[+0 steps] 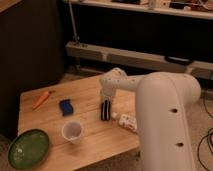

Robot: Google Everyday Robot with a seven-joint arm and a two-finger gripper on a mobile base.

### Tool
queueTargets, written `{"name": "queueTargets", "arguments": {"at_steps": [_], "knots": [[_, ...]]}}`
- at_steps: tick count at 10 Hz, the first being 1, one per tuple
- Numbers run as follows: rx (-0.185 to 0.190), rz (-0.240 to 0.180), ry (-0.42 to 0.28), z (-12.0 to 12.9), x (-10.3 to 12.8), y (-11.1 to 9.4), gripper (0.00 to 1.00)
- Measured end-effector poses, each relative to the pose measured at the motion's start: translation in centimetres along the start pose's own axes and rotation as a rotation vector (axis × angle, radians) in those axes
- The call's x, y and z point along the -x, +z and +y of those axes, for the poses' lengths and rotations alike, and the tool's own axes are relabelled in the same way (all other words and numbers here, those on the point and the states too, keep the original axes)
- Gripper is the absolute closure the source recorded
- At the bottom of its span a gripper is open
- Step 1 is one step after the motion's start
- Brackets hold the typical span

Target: Place the eraser in the ceramic cup

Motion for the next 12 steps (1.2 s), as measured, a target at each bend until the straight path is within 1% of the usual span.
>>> {"name": "queueTargets", "arguments": {"at_steps": [1,2,3,4,5,6,7,8,9,10,11,12], "knots": [[0.051,-0.058,-0.029,0.6,0.3,-1.2,1.0],[0.108,-0.12,-0.07,1.7,0.5,-2.8,1.0],[0.165,-0.179,-0.109,2.7,0.7,-4.8,1.0],[0.234,-0.244,-0.15,3.8,0.8,-7.3,1.0],[0.296,-0.293,-0.187,4.8,0.9,-9.2,1.0],[0.425,-0.379,-0.263,7.0,1.1,-12.6,1.0],[0.506,-0.423,-0.309,8.1,1.0,-14.4,1.0],[0.61,-0.474,-0.365,9.5,1.0,-16.7,1.0],[0.731,-0.515,-0.432,11.2,0.5,-18.5,1.0],[0.867,-0.557,-0.518,13.3,-0.4,-20.3,1.0],[0.966,-0.59,-0.595,15.1,-1.5,-21.7,1.0],[1.058,-0.623,-0.691,17.3,-3.1,-23.1,1.0]]}}
